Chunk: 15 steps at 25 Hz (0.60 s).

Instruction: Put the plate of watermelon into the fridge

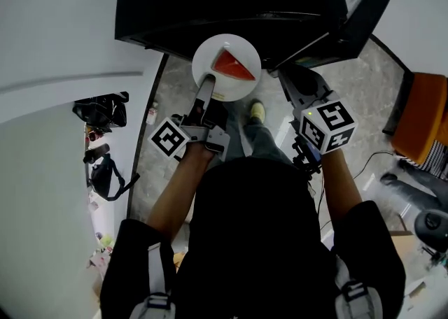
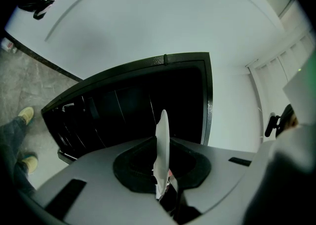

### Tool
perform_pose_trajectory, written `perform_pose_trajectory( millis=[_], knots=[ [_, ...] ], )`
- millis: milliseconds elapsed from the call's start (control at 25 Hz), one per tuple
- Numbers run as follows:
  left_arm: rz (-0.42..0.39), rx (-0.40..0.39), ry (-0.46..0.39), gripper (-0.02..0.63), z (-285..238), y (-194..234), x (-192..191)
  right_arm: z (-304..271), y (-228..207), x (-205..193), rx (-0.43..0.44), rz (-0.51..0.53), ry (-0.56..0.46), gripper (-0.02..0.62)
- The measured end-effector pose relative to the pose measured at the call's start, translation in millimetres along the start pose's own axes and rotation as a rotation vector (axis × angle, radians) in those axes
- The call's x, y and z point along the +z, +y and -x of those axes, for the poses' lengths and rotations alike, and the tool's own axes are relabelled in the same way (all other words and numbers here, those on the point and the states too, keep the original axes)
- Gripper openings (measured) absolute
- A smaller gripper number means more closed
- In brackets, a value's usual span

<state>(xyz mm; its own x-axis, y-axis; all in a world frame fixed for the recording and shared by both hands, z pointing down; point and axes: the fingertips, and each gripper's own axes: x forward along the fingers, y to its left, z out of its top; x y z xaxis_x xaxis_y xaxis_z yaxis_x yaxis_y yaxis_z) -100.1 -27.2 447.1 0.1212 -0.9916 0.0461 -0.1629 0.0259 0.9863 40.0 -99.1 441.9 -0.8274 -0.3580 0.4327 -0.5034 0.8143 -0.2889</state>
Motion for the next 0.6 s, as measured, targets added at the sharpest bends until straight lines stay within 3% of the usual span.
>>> perform_pose_trajectory(
  millis=[600],
  knots=[
    [0.031,0.045,-0.011,0.048,-7,38,4,-13,-3,-21,-0.007,-0.011,0.043,0.014]
  ],
)
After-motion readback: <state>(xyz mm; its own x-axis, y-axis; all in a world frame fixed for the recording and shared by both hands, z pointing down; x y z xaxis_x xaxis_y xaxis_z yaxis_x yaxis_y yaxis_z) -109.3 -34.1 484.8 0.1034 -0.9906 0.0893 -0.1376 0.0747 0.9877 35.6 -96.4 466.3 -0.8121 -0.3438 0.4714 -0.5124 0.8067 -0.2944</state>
